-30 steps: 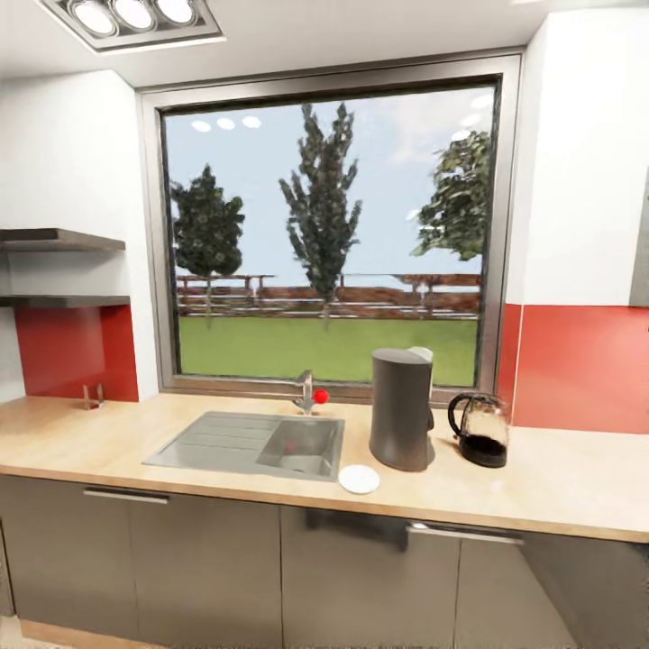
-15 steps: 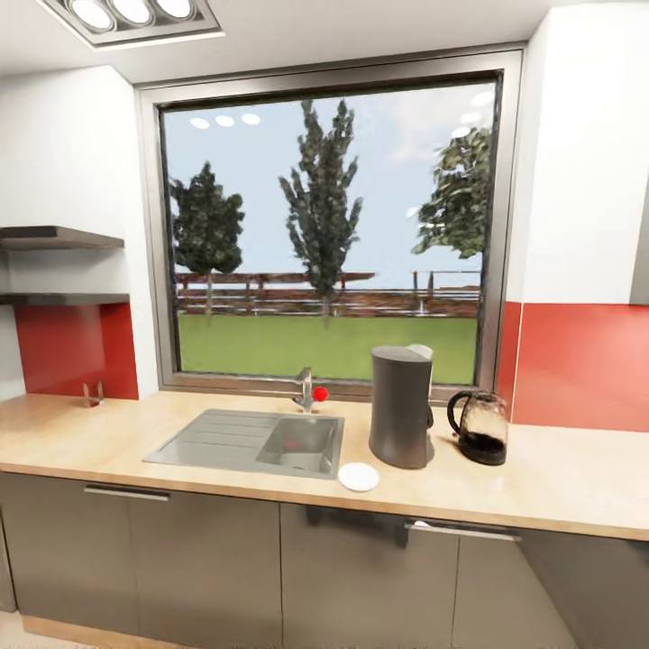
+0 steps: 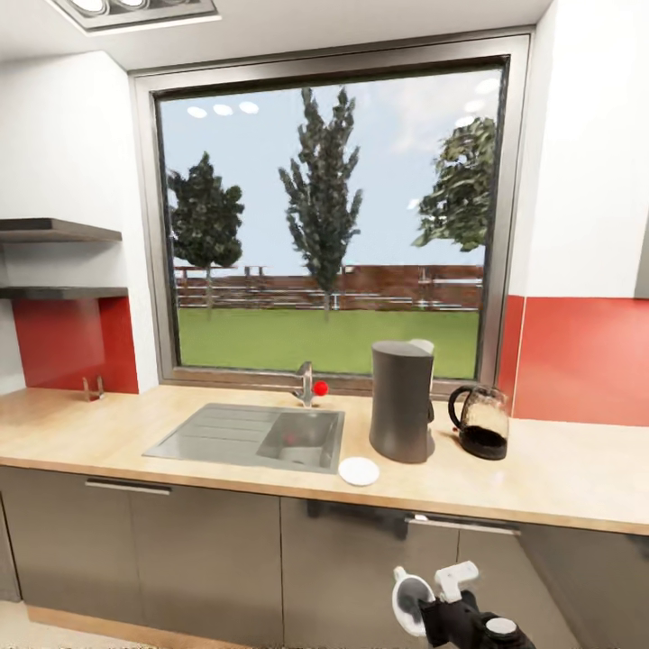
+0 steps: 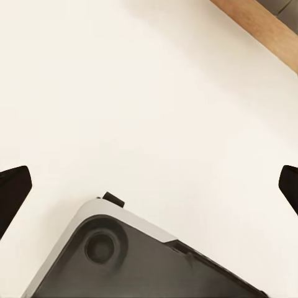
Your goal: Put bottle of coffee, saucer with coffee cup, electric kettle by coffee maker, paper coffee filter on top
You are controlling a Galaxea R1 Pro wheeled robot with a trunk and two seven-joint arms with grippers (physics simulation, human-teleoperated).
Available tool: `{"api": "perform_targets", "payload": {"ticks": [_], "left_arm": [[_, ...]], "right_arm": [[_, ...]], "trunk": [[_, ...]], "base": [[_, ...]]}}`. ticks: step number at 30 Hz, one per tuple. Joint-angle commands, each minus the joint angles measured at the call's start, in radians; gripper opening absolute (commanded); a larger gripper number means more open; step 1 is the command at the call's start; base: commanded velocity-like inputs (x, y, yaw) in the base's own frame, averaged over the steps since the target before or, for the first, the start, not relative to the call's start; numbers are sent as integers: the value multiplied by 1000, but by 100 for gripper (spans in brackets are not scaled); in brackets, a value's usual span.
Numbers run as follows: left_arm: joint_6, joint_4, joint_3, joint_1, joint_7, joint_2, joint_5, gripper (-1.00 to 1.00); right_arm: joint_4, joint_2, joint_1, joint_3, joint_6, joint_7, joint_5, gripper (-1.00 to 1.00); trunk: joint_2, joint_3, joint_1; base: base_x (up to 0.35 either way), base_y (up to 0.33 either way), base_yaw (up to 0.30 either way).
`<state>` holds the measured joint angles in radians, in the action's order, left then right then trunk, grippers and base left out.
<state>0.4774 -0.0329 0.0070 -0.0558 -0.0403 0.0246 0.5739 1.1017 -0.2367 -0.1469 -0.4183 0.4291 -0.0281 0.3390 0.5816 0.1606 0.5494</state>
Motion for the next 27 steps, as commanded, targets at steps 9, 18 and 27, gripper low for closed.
{"api": "perform_targets", "payload": {"ticks": [9,18,27], "left_arm": [[1,-1,1,-1,-4,1,8,100],[1,1,3,-1,-4,1,30,100],[0,1,6,-1,-4,7,71,100]], "right_arm": [[321,115,-2,70,203,-92,-1,-100],[426,411,-251,127,618,-312,-2,-100],[-138,411,-748,292,618,-322,96,-100]], "trunk": [[0,-4,0],[0,-4,0],[0,-4,0]], "base": [[0,0,16],[0,0,0],[0,0,0]]}}
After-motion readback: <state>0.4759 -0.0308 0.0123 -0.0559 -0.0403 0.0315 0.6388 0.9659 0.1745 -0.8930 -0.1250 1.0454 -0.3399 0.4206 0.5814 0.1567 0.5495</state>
